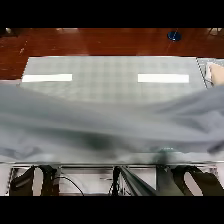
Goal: Fold the shirts.
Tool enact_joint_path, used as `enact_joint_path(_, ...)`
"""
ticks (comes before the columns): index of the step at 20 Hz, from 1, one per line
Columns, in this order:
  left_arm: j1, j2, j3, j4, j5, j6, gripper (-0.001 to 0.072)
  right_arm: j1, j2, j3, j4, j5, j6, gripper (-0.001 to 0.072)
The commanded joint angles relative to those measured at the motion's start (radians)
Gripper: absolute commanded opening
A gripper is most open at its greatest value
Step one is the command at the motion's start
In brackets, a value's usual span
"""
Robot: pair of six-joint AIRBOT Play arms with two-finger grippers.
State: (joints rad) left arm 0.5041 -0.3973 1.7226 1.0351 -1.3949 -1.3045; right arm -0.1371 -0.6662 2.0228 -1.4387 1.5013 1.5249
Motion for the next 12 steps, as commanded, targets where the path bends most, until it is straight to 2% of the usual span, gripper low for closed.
enact_joint_path(1,0.0,-0.008,-0.05,0.057,-0.14,-0.018,0.002,0.001,-0.062,0.03,-0.063,0.308,-0.035,0.0018)
enact_joint_path(2,0.0,-0.013,-0.104,0.056,-0.153,-0.017,0.002,0.001,-0.097,0.007,-0.063,0.342,-0.045,0.0017)
enact_joint_path(6,-0.027,-0.013,-0.452,0.042,-0.135,0.013,0.002,0.001,-0.23,-0.168,-0.056,0.305,-0.074,0.0017)
enact_joint_path(9,-0.05,-0.041,-0.705,0.024,-0.053,0.015,0.002,0.006,-0.34,-0.307,-0.043,0.148,-0.075,0.0017)
enact_joint_path(12,-0.101,-0.158,-0.798,-0.026,0.094,0.036,0.002,0.006,-0.468,-0.379,0.021,-0.018,-0.09,0.0017)
